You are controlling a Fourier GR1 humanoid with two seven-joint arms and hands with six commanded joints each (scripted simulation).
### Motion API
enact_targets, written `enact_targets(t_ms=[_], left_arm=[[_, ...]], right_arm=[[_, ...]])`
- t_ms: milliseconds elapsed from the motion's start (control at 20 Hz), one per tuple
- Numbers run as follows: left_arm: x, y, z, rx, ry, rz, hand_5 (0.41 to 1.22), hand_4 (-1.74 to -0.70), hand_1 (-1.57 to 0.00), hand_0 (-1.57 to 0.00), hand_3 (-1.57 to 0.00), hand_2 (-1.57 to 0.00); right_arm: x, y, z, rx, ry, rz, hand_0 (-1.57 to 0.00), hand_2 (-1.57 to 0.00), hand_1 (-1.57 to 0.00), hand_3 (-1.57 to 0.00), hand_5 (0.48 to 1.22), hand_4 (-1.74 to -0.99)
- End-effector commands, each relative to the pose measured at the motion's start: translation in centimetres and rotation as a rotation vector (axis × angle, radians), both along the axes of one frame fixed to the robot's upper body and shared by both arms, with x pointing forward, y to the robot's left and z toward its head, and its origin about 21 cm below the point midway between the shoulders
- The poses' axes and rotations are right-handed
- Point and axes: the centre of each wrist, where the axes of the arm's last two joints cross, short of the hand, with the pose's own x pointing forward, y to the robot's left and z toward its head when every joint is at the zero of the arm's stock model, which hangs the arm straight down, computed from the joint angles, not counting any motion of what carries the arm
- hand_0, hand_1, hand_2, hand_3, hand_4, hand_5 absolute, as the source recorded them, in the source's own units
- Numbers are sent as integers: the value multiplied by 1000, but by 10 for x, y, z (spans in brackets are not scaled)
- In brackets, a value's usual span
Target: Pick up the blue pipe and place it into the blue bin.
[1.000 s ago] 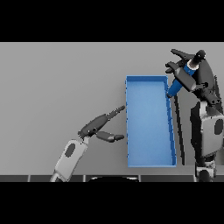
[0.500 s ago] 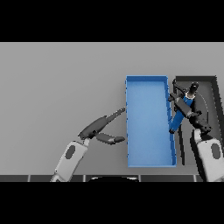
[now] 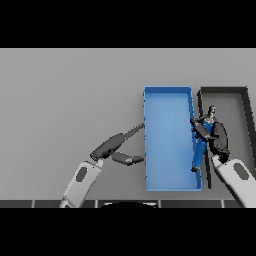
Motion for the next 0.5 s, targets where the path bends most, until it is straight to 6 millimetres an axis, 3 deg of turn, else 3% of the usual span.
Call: enact_targets(t_ms=[0, 100, 200, 350, 450], left_arm=[[0, 0, 0, 0, 0, 0, 422, -878, 1, 1, 1, 1], [0, -1, 0, -2, 0, 3, 427, -878, 1, 1, 1, 1], [-1, 0, 1, -8, -3, 3, 430, -879, 1, 1, 1, 1], [-1, 1, 2, -9, 2, 1, 428, -886, 1, 1, 1, 1], [-2, 2, 2, -14, -2, -1, 426, -886, 1, 1, 1, 1]], right_arm=[[0, 0, 0, -5, 0, 14, -937, -856, -855, -504, 1221, -1503], [0, -3, -5, -35, 56, 38, -599, -548, -547, -322, 1221, -1337], [0, -4, -12, -86, 135, 89, -383, -350, -350, -206, 1137, -1219], [3, 0, -8, -200, 206, 198, -196, -179, -179, -105, 979, -1110], [0, 0, -14, -209, 251, 205, -125, -114, -114, -67, 898, -1078]])
